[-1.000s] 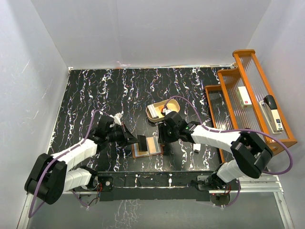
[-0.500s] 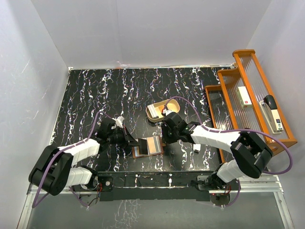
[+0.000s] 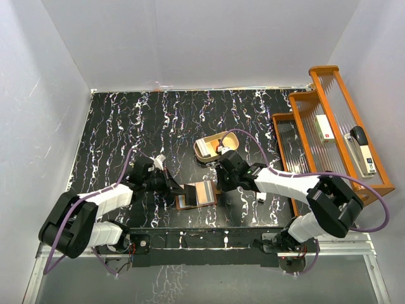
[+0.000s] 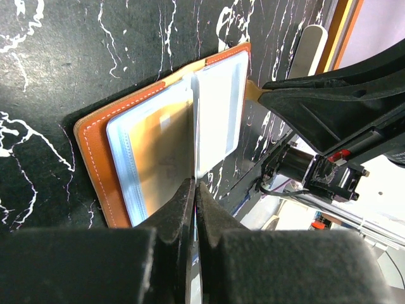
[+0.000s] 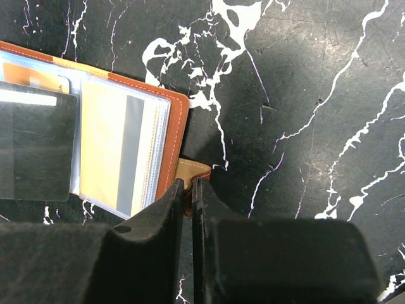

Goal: Put the credit cards into the card holder
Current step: Insert the credit card into the card holder.

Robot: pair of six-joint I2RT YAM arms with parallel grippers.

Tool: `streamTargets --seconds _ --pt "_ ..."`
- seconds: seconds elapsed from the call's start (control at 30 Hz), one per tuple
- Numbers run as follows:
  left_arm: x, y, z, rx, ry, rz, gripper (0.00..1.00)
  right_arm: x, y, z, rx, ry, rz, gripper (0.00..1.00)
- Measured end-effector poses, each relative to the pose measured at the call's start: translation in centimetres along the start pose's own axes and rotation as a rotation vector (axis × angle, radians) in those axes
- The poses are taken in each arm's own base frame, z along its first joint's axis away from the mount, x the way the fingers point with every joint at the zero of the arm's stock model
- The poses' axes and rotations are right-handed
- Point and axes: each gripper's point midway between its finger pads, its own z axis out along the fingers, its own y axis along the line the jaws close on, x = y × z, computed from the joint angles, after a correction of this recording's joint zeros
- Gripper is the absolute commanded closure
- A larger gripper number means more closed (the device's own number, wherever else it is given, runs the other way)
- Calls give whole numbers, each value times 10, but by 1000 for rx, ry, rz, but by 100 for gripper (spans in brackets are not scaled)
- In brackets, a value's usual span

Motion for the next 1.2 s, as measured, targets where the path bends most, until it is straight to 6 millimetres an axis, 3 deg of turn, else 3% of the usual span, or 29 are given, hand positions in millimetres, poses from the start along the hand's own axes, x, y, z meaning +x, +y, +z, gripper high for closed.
streamTargets --seconds 0.53,0.97,1.2 --pt "-2 -11 -3 39 -8 -14 100 -1 -2 -3 7 -17 1 99" --pt "5 14 9 -33 32 -71 100 -2 -2 -4 5 -22 1 99" --pt "4 15 9 -41 26 -71 100 -2 -2 -4 4 -22 1 100"
